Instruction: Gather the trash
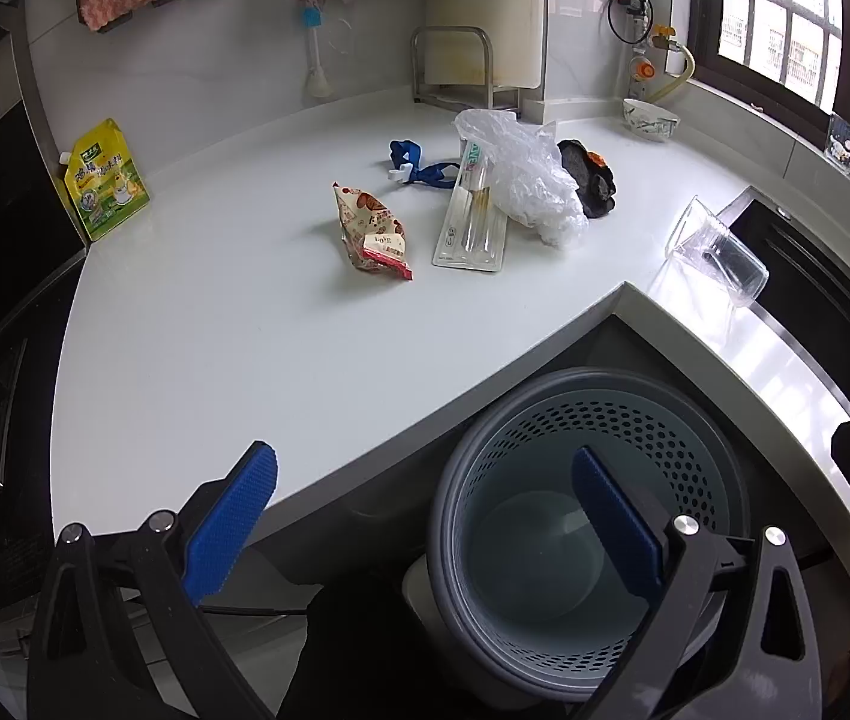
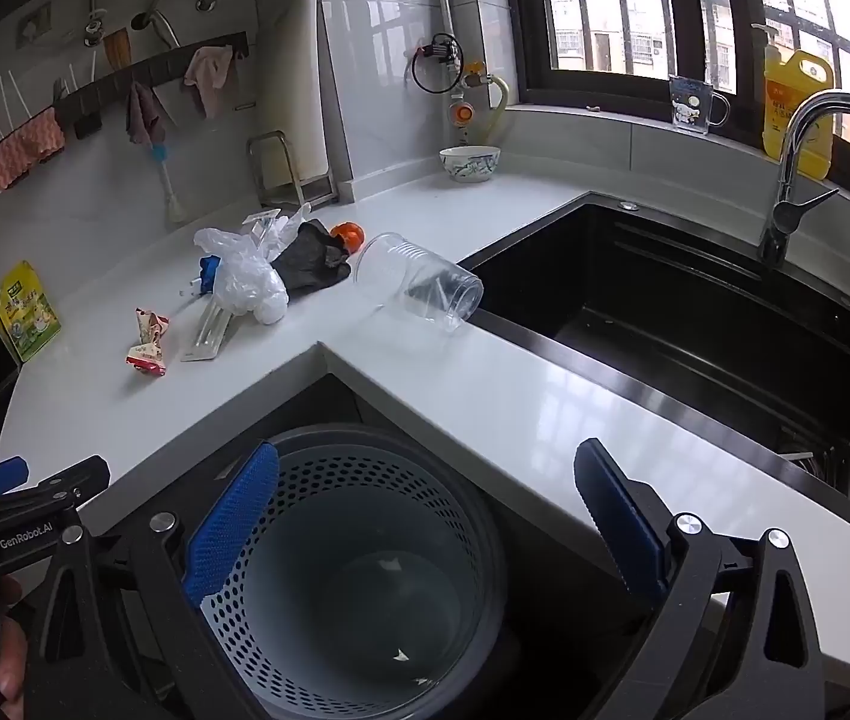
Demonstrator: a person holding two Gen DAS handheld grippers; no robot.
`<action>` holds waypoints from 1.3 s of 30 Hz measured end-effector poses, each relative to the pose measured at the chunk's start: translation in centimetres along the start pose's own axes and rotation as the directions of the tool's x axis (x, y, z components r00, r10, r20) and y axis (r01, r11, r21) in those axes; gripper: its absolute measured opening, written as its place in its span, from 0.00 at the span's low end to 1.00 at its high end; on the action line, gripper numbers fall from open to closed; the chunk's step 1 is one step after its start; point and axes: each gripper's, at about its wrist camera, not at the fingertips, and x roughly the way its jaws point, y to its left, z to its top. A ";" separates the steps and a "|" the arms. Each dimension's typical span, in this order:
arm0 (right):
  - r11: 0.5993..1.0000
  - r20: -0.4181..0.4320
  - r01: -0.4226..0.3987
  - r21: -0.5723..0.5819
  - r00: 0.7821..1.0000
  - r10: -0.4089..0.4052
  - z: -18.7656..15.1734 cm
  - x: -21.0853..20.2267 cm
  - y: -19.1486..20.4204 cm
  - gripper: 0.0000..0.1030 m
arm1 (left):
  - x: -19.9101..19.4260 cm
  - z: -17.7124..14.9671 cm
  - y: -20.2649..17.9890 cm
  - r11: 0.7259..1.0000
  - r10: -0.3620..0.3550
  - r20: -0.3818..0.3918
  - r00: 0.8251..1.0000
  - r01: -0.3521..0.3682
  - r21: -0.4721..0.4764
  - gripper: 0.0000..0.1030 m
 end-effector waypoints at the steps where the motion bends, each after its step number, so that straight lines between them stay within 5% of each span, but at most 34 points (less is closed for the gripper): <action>1: 1.000 0.000 0.000 0.000 1.000 0.000 0.0 0.0 0.0 0.92 | 0.0 0.0 0.0 1.000 0.000 0.000 1.000 0.000 0.000 0.94; 39: 1.000 0.006 -0.003 0.005 1.000 0.003 0.1 -0.2 0.0 0.92 | -0.2 -0.2 -0.2 1.000 0.007 0.005 1.000 -0.007 0.001 0.94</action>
